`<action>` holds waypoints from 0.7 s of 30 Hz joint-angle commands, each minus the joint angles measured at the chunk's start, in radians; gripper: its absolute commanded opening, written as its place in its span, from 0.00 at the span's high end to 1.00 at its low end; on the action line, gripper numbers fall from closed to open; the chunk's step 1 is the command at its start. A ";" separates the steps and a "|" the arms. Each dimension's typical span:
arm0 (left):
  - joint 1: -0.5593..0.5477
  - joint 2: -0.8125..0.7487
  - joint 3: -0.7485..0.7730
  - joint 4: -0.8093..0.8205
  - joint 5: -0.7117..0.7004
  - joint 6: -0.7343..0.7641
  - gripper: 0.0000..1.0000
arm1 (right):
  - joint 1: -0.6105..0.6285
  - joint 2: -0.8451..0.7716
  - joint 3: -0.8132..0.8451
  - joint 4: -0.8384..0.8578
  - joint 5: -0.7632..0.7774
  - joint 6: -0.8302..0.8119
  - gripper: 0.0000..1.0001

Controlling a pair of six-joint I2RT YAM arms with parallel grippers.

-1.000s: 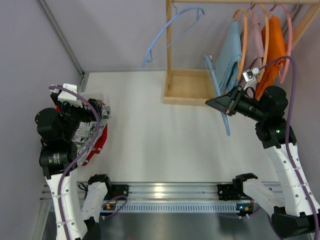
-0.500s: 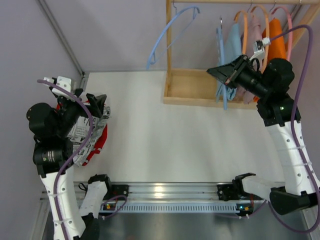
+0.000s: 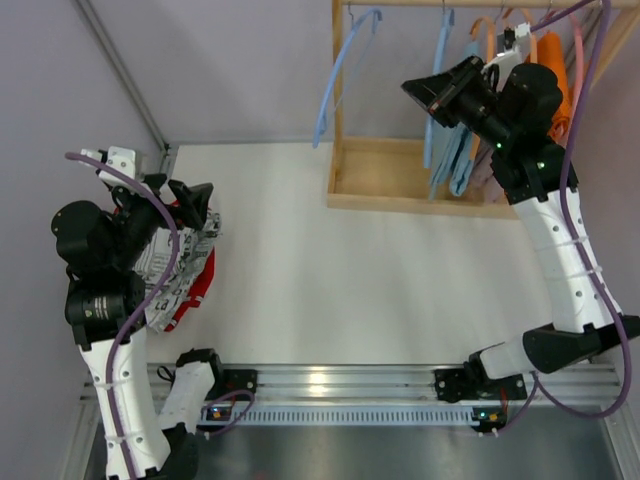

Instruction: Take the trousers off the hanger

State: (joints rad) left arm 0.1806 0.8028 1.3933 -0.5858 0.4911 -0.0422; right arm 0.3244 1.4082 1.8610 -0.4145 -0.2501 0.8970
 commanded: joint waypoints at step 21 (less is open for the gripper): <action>0.000 -0.040 -0.023 0.084 -0.075 -0.096 0.02 | 0.113 0.271 0.208 0.180 0.078 -0.090 1.00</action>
State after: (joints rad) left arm 0.1806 0.7692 1.3777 -0.5682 0.4305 -0.1295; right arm 0.4091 1.6764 2.0052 -0.3634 -0.1593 0.8383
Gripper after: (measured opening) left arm 0.982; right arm 0.084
